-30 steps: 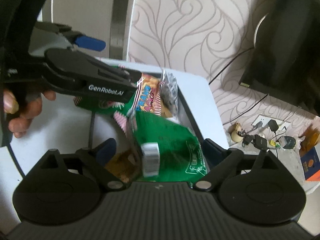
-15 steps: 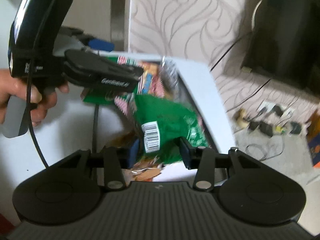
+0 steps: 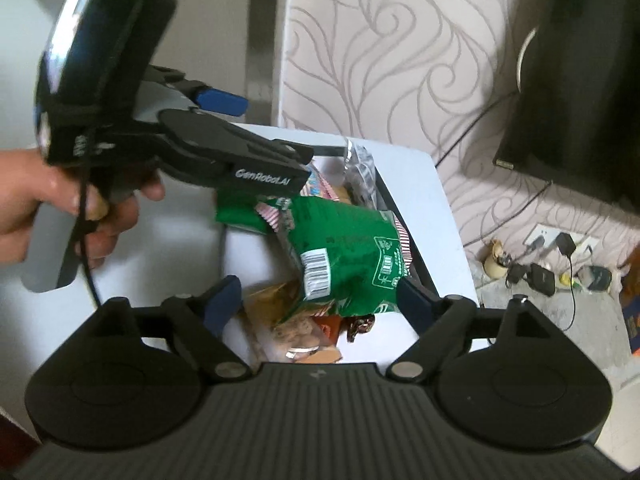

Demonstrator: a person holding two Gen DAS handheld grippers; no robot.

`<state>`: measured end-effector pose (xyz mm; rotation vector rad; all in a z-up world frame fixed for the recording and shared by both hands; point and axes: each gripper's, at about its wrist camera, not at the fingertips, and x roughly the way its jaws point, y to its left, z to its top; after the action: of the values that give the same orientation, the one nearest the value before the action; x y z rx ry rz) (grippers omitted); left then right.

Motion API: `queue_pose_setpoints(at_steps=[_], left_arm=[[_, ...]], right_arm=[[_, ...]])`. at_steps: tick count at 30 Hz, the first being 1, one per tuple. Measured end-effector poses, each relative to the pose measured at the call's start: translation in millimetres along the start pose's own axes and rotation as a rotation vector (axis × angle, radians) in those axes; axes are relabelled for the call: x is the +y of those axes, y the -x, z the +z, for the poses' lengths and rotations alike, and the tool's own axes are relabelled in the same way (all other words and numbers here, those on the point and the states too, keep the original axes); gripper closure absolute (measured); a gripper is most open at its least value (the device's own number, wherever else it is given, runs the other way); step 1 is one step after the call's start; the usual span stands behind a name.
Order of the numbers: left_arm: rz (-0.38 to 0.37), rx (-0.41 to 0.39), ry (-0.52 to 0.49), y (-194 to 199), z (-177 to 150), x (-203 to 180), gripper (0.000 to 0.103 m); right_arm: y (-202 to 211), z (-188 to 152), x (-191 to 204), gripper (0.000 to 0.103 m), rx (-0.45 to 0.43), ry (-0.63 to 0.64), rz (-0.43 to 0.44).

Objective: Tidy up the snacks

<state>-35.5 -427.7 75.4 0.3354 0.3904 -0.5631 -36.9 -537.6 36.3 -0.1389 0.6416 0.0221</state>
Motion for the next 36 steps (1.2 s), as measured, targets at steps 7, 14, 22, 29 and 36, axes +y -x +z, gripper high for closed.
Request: queue_pose_setpoints(at_steps=[7,14,22,29,36], left_arm=[[0.086,0.011,0.060,42,7,-2,0.025],[0.094,0.007,0.087,89,3,-17,0.025],[0.028,-0.016,0.063,152,-25,-27,0.025],[-0.006,0.017,0.144,199,-57,-14,0.025],[0.050,0.042,0.166,229,-70,-13,0.025]], right_arm=[[49,-24,-6,0.009,-0.021,-0.075,0.062],[95,-53,-13,0.007,-0.021,-0.211,0.080],[160,-86,19,0.005,-0.059,-0.353,-0.096],[225,-116,75,0.004,-0.043,-0.421,-0.208],[260,-131,99,0.004,-0.049,-0.447,-0.196]])
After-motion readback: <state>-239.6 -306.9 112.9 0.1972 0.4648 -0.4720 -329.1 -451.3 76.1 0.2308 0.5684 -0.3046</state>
